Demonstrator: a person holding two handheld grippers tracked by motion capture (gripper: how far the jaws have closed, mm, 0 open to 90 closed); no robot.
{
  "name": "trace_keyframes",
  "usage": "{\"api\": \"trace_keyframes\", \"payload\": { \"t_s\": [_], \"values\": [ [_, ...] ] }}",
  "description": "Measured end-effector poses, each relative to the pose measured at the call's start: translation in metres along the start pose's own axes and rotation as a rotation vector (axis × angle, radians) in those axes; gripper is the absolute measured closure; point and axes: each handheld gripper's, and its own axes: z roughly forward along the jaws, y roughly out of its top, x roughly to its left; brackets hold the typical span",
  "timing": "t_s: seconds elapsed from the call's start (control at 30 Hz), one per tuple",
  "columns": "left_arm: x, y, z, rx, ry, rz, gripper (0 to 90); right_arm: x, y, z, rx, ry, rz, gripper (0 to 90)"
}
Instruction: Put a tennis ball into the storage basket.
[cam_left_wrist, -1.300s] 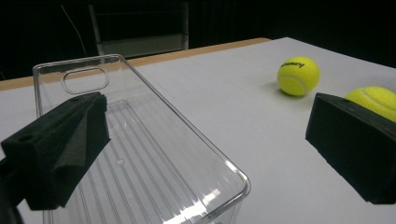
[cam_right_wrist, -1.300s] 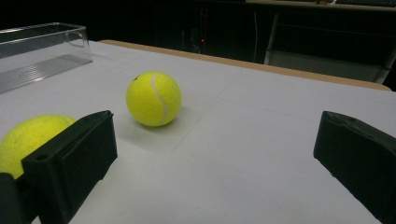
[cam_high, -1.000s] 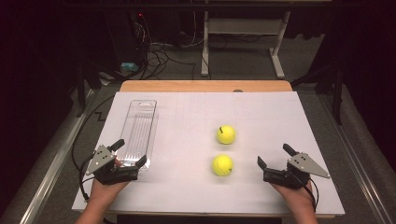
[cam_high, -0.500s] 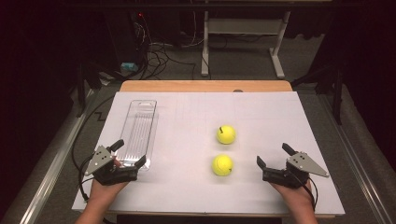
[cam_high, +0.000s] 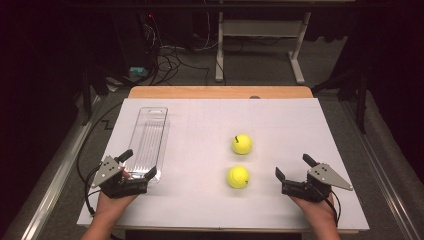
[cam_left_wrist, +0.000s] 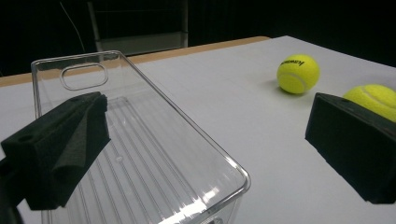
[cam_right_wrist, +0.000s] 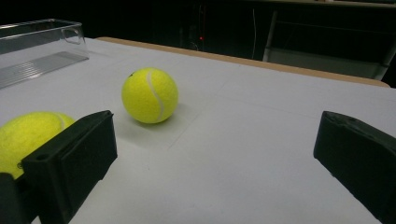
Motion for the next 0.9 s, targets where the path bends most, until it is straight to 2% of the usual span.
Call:
{"api": "trace_keyframes", "payload": {
  "t_s": [0.47,0.9],
  "values": [
    [-0.0013,-0.0003,0.0008,0.008,-0.004,0.011,0.7,0.0005,0.0001,0.0005,0.006,0.007,-0.003,0.0],
    [-0.0023,-0.0003,0.001,0.008,-0.009,0.015,0.7,0.0017,0.0002,0.0028,0.059,0.015,-0.01,0.0]
  ]
}}
